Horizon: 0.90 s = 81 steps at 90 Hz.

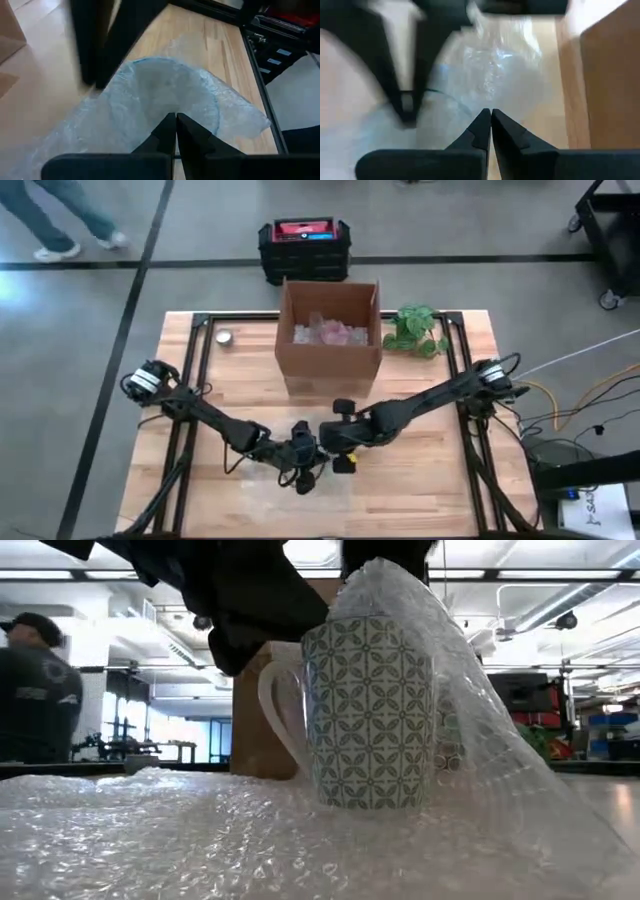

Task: Wrap mug
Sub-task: Wrap the white mug in bubble wrap

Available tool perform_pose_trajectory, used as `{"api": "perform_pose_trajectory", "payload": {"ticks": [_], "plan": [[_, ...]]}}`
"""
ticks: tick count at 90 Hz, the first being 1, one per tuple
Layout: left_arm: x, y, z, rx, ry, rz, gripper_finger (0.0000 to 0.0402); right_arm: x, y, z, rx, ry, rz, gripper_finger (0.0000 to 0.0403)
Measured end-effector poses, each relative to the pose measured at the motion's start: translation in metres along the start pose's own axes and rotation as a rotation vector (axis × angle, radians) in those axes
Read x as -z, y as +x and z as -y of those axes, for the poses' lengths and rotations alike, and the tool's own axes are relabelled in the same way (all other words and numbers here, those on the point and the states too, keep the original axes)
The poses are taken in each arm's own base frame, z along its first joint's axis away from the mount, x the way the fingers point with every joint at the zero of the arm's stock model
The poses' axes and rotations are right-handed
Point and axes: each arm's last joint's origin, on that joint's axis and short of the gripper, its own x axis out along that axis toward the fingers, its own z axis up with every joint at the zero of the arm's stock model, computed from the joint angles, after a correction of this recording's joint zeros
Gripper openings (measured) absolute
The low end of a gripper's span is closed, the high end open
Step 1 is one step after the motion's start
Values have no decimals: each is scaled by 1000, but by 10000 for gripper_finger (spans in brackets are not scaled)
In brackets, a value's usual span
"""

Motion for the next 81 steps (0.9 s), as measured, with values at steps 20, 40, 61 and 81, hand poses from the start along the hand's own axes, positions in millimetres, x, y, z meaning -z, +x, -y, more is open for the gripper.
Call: {"api": "perform_pose_trajectory", "payload": {"ticks": [20,40,61,81], "plan": [[0,0,0,5,0,-1,0,3,-4,-16,-40,-43,-5,0],[0,0,0,3,-1,0,0,2,-15,-17,-43,-43,25,0],[0,0,0,2,-1,1,0,1,-15,-20,-53,-34,36,0],[0,0,0,4,-2,2,0,8,-11,-32,-98,-14,21,0]]}}
